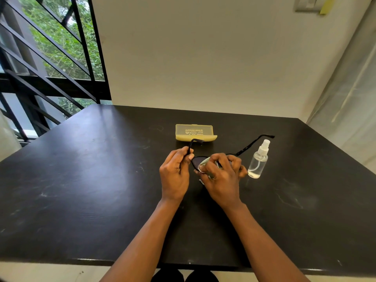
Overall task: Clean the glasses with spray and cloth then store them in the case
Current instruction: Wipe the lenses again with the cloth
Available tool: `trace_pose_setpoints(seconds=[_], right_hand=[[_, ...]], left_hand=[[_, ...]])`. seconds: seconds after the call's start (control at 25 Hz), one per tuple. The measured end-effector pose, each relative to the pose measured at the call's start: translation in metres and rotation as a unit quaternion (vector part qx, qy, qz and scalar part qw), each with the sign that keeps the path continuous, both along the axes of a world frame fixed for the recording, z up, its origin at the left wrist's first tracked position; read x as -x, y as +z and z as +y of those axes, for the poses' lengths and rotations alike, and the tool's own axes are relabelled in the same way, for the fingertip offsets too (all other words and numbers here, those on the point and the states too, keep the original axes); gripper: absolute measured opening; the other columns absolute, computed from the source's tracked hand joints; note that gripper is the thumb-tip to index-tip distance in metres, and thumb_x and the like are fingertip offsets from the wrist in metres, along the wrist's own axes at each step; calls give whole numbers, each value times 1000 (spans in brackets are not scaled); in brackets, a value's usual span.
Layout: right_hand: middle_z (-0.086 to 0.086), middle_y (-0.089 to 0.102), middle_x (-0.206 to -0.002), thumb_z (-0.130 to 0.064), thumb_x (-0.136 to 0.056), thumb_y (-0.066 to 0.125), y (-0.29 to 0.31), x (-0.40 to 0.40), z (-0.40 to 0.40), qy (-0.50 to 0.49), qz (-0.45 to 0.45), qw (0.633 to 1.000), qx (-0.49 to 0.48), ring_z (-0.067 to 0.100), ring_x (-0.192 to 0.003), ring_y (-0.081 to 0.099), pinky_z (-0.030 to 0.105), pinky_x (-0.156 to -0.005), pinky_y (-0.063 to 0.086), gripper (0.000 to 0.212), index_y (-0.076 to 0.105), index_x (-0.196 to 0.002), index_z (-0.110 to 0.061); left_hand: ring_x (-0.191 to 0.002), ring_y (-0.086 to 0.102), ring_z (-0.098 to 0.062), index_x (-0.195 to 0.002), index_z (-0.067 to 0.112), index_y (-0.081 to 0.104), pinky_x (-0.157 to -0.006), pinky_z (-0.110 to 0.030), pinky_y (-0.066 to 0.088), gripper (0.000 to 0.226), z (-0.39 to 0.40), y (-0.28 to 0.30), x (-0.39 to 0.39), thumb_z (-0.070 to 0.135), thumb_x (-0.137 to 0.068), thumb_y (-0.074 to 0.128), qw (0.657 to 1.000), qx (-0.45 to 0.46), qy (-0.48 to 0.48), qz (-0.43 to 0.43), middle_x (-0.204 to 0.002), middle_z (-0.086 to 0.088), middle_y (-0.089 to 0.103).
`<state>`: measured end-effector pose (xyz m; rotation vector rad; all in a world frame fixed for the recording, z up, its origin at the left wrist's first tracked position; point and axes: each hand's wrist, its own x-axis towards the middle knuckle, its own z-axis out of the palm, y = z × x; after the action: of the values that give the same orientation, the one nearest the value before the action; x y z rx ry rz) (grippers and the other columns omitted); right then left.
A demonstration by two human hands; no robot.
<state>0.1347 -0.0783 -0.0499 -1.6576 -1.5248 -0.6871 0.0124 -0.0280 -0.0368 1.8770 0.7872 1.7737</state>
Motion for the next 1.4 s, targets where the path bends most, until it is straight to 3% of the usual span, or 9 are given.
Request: trace_pose_setpoints(seconds=[0.2, 0.4, 0.56, 0.84, 0.96, 1.2, 1.4], right_hand=[[-1, 37, -116, -40, -66, 79, 4, 0, -4, -78, -9, 997, 13, 30, -106, 30, 49, -69, 45, 29, 68, -89, -27], [-1, 32, -122, -49, -78, 47, 2, 4, 1, -41, -3, 998, 41, 30, -110, 27, 51, -71, 47, 36, 62, -108, -36], [-2, 30, -125, -50, -79, 42, 1, 0, 1, -12, -4, 997, 72, 29, -113, 25, 52, -75, 44, 34, 54, -112, -48], [-4, 37, -117, -27, -66, 77, 6, -2, -6, 8, 29, 999, 20, 27, -109, 30, 53, -70, 42, 26, 61, -85, -35], [-2, 39, -115, -35, -65, 78, 7, -5, -9, -39, -24, 999, -13, 28, -108, 32, 49, -71, 43, 22, 67, -83, -29], [2, 36, -125, -42, -70, 66, 2, 0, -1, -89, -62, 994, 7, 29, -112, 32, 44, -78, 36, 37, 66, -105, -31], [-2, 31, -133, -49, -82, 42, 0, 0, 2, -59, -65, 994, 69, 31, -115, 29, 48, -75, 37, 35, 50, -116, -50]], left_hand=[[-92, 58, 13, -108, 3, 64, -78, -11, 52, 25, 2, -1, 1, -2, -85, 59, 1000, 3, -2, -7, -98, 3, 61], [-90, 59, 13, -109, 5, 62, -77, -13, 53, 26, 1, 1, 1, -1, -84, 59, 1000, 9, -7, -22, -97, 3, 62], [-92, 57, 17, -110, 3, 61, -79, -6, 49, 27, -1, 1, 1, -3, -83, 60, 1000, 0, 0, -16, -97, 2, 60], [-94, 56, 15, -108, 0, 64, -81, -8, 49, 25, 0, 0, -1, -4, -83, 61, 1000, -2, 8, -7, -98, 2, 60], [-94, 56, 14, -107, 0, 64, -81, -9, 49, 25, 0, 0, 0, -4, -83, 61, 1000, -8, 6, -7, -98, 2, 60], [-95, 57, 13, -108, 0, 63, -82, -9, 50, 26, 0, 0, 0, -5, -83, 60, 1000, -10, 2, -11, -99, 1, 61], [-96, 56, 15, -108, -1, 63, -82, -8, 48, 26, 0, -2, -1, -5, -83, 59, 1000, -4, 4, -5, -100, 0, 61]])
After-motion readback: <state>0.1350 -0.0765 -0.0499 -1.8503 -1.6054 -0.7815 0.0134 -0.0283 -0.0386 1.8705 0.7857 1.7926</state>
